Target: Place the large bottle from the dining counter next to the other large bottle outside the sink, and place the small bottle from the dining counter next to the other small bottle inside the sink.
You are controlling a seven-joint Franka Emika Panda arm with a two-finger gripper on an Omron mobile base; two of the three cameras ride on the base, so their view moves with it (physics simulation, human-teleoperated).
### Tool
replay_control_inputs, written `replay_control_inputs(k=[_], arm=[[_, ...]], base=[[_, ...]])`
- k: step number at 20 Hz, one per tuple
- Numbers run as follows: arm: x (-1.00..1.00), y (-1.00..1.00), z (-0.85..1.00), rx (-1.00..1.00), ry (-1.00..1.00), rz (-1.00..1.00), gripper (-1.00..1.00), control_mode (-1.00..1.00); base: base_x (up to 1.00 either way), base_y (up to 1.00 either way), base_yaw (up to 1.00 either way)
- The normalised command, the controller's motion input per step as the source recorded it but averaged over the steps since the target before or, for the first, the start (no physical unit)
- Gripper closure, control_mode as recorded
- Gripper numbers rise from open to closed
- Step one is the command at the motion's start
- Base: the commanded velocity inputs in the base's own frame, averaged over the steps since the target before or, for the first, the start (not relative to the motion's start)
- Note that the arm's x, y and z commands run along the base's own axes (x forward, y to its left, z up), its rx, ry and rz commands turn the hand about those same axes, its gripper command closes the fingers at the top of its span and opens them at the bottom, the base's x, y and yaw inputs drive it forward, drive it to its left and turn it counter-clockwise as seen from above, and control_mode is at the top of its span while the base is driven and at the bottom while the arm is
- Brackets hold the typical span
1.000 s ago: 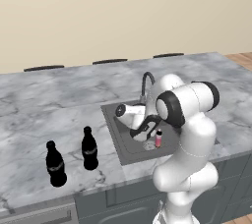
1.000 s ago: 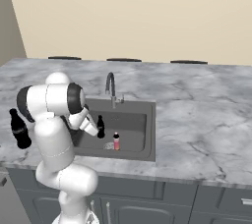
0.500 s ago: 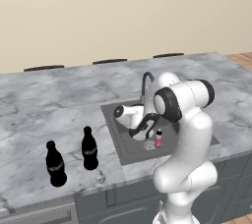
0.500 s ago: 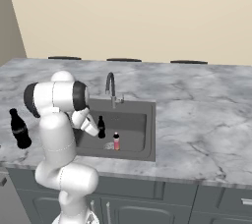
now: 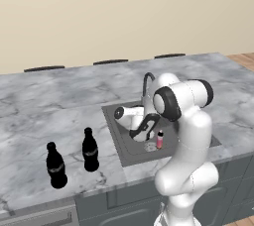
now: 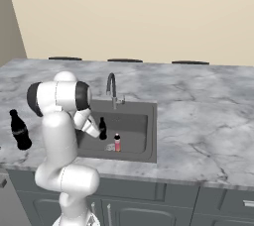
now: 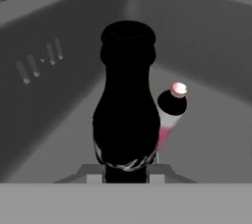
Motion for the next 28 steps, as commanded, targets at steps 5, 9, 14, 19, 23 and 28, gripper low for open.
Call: replay_control_inputs(k=[5,9,14,19,23,28], arm=[[0.03,-0.06,-0.24,0.00,0.00,0.00,1.00,-1.00],[0.02,-0.02,-0.22,0.00,0.00,0.00,1.00,-1.00],[0.00,0.00,0.00,0.00,0.00,0.00,1.00,-1.00],[0.05,0.01,0.00,0.00,0.00,-0.02,1.00,-1.00],[0.00,0.00,0.13,0.00,0.01,-0.02,1.00,-1.00],[-0.07,0.05,0.46,0.00,0.06,-0.01,1.00,-1.00]], base=[[0.00,0.00,0.00],[0.00,0.00,0.00],[0.00,0.00,0.00],[0.00,0.00,0.00],[0.00,0.00,0.00],[0.00,0.00,0.00]])
